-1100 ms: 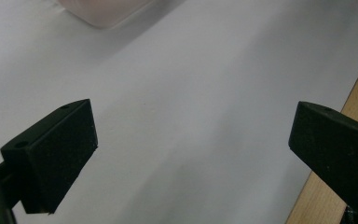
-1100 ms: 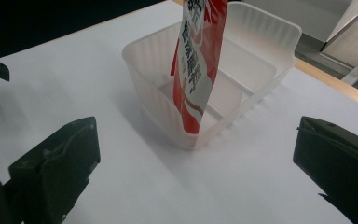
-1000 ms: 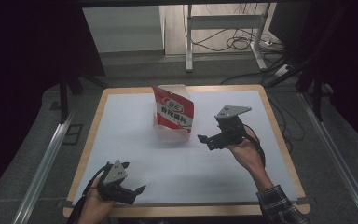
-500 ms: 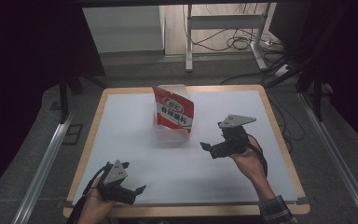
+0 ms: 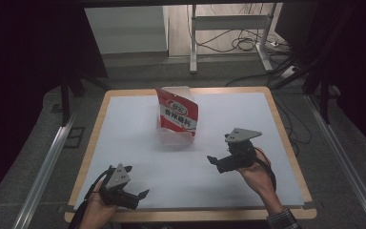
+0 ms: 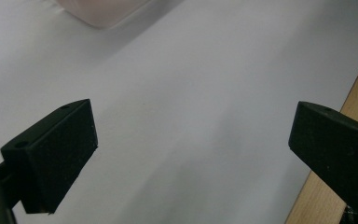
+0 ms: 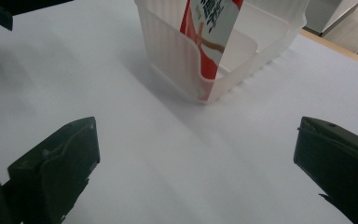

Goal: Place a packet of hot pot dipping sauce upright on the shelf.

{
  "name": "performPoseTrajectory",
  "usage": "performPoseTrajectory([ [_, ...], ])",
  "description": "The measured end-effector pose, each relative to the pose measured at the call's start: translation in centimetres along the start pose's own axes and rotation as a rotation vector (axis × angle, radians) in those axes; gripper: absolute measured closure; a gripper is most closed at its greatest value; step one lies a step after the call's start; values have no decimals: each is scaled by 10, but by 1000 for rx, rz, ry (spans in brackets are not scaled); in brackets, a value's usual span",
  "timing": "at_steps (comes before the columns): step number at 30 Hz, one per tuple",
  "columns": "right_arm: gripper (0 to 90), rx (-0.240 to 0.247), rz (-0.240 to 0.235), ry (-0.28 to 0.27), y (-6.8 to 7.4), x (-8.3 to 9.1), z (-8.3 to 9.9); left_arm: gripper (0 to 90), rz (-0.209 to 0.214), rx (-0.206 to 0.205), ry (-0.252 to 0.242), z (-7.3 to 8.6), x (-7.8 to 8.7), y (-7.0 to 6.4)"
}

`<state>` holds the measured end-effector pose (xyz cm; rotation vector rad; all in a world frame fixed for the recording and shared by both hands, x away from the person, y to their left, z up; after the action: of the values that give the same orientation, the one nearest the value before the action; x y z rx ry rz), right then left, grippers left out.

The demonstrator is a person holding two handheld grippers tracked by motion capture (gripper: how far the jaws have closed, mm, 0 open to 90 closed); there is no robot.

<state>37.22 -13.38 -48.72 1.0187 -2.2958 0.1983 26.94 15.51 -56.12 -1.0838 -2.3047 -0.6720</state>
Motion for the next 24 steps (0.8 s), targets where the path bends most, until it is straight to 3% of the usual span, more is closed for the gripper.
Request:
performPoseTrajectory([
  [12, 0, -15, -2, 15, -1, 4, 18, 10, -3, -3, 1, 0, 0, 0],
  [24, 0, -39, 21, -4, -4, 24, 30, 10, -5, -3, 6, 0, 0, 0],
])
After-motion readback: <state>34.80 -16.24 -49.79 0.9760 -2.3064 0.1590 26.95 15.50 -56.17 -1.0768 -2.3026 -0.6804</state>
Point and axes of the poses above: each handheld gripper's, and its own axes: x roughly backward along the jaws, z roughly out of its underside, y roughly to its left, the point moved 8 cm from there along -x, roughly forward along the jaws, and after that the axes turned 13 degrees about -x, right-handed, at the moved point
